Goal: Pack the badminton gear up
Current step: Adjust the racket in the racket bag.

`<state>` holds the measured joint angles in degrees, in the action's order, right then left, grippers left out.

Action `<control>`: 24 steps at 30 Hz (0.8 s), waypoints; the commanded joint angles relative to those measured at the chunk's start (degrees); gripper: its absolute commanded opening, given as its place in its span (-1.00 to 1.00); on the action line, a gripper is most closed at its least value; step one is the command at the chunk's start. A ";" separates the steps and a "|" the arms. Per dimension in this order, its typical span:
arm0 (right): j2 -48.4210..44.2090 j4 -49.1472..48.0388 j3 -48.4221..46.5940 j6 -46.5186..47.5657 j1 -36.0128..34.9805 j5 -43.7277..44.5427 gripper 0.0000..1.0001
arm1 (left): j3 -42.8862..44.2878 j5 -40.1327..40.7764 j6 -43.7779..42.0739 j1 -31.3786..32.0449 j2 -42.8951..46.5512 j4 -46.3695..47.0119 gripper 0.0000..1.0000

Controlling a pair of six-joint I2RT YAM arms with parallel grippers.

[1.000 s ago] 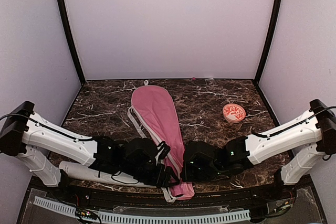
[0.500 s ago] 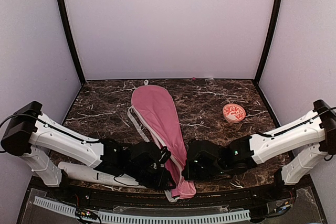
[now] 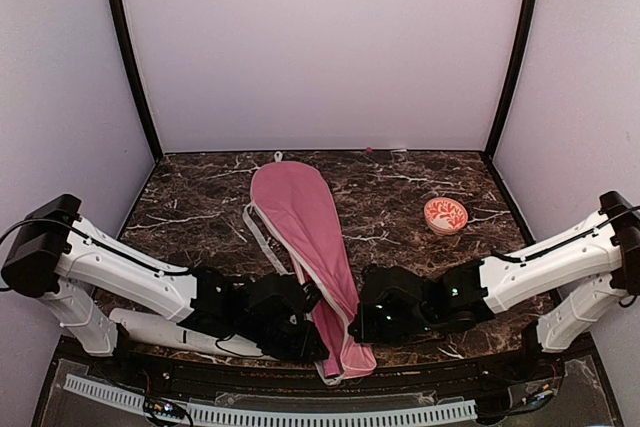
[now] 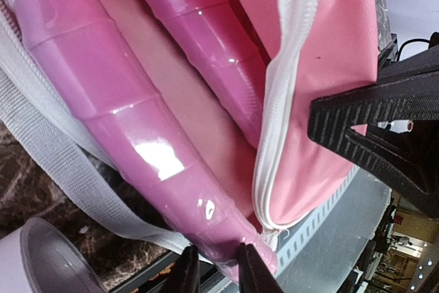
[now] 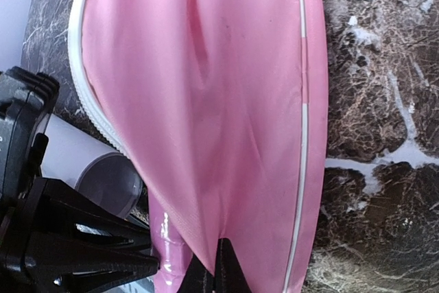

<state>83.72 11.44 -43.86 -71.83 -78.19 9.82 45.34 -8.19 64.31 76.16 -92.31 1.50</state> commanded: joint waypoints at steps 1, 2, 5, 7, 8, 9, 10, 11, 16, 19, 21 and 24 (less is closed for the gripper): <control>-1.58 -6.28 0.74 1.98 0.32 -2.59 -1.00 | 0.19 5.62 -0.88 -0.62 -2.28 -6.80 -0.61; -1.51 -6.56 0.78 2.37 0.32 -3.12 -1.00 | 0.25 5.74 -1.32 -0.92 -2.49 -6.47 -0.61; -1.11 -6.40 0.94 2.84 0.32 -3.69 -1.00 | 1.17 5.33 -2.74 -1.70 -3.38 -4.62 -0.62; -1.15 -5.66 0.50 4.30 0.28 -3.58 -1.00 | 1.60 4.60 -3.33 -2.04 -4.34 -4.21 -0.63; -1.25 -4.43 -0.20 5.21 0.18 -3.19 -0.91 | 1.71 4.28 -3.54 -2.14 -4.69 -4.10 -0.63; -1.46 -3.17 -1.29 6.45 0.04 -2.62 -0.80 | 1.71 4.16 -3.58 -2.23 -4.99 -4.05 -0.63; -1.67 -1.28 -2.47 7.58 -0.25 -1.68 -0.69 | 1.59 4.06 -3.58 -2.30 -5.13 -4.05 -0.63; -1.89 0.95 -3.76 8.48 -0.63 -0.41 -0.57 | 1.47 4.04 -3.46 -2.33 -5.20 -4.00 -0.64; -3.40 7.67 -6.93 10.38 -2.22 4.25 -0.24 | 0.26 3.68 -2.88 -2.67 -4.95 -2.95 -0.67; -3.55 5.78 -7.07 11.85 -2.93 3.46 -0.35 | 0.18 4.20 -2.88 -2.60 -4.33 -3.10 -0.68; -2.70 4.99 -7.50 12.19 -3.45 2.70 -0.41 | -0.18 5.32 -2.96 -2.65 -3.04 -3.21 -0.68; -0.55 4.54 -8.70 12.71 -3.85 1.48 -0.51 | -1.20 7.03 -3.43 -2.64 0.09 -2.45 -0.62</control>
<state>81.01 16.51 -50.09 -60.99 -81.01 11.70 47.40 -5.08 61.95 74.04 -94.39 2.31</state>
